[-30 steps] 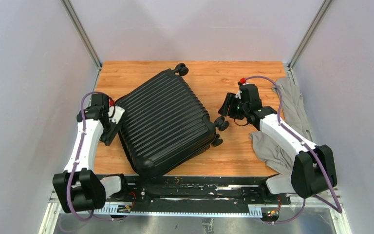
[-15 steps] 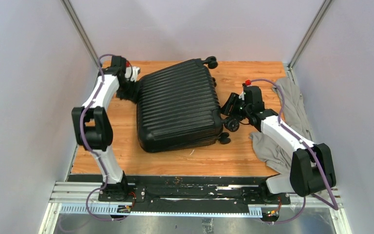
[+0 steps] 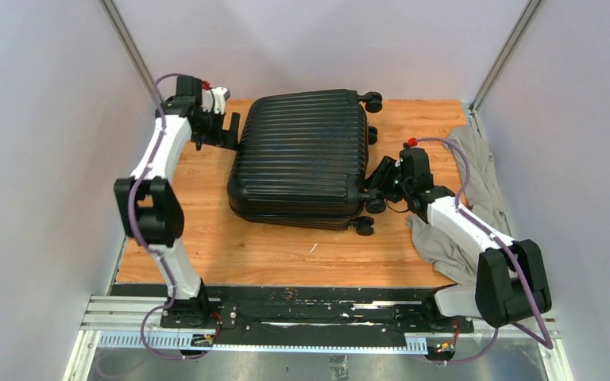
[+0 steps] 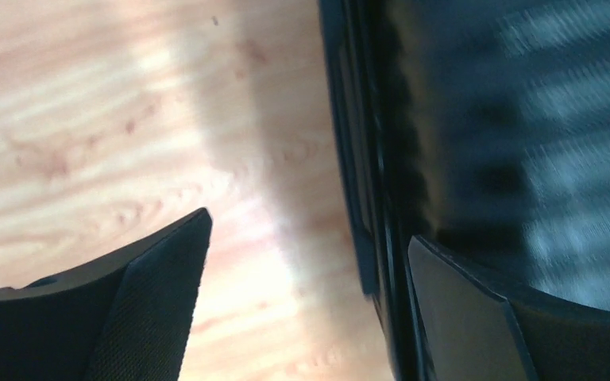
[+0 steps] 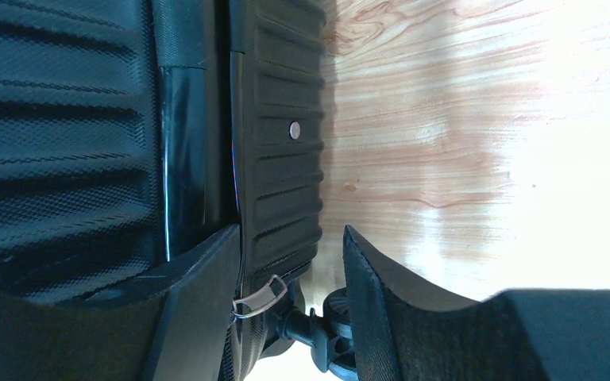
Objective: Pack the luggage
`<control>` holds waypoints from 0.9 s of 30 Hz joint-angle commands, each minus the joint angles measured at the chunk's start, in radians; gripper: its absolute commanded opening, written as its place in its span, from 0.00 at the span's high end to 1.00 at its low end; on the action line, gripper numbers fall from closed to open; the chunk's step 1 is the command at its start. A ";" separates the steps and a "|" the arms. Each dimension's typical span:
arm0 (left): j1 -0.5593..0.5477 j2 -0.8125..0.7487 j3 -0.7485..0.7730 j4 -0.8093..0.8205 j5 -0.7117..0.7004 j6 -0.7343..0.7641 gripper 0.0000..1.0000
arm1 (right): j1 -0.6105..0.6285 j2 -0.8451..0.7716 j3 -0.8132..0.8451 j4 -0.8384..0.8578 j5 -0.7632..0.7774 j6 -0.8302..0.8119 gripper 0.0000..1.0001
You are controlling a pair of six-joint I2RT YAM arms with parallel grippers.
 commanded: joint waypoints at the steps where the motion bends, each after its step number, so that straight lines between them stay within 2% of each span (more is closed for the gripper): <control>1: 0.073 -0.236 -0.139 -0.080 0.064 0.059 0.00 | 0.057 0.024 0.000 0.014 -0.068 0.029 0.46; 5: 0.140 -0.384 -0.247 -0.195 0.119 0.189 0.00 | 0.105 0.052 0.042 0.018 -0.092 0.006 0.45; 10: 0.142 -0.547 -0.475 -0.285 0.184 0.407 0.00 | 0.090 0.032 0.051 0.054 -0.144 -0.027 0.44; 15: 0.142 -0.622 -0.568 -0.373 0.224 0.585 0.00 | 0.073 0.027 0.075 0.008 -0.140 -0.035 0.44; 18: 0.142 -0.614 -0.567 -0.456 0.243 0.689 0.00 | 0.066 0.028 0.079 -0.025 -0.136 -0.043 0.44; 21: 0.142 -0.584 -0.551 -0.471 0.290 0.714 0.00 | 0.065 0.025 0.070 -0.012 -0.138 -0.033 0.44; 25: 0.135 -0.457 -0.465 -0.439 0.414 0.665 0.00 | 0.065 0.036 0.054 0.034 -0.165 -0.008 0.44; 27: 0.103 -0.408 -0.435 -0.360 0.402 0.604 0.01 | 0.065 0.037 0.042 0.085 -0.191 0.004 0.44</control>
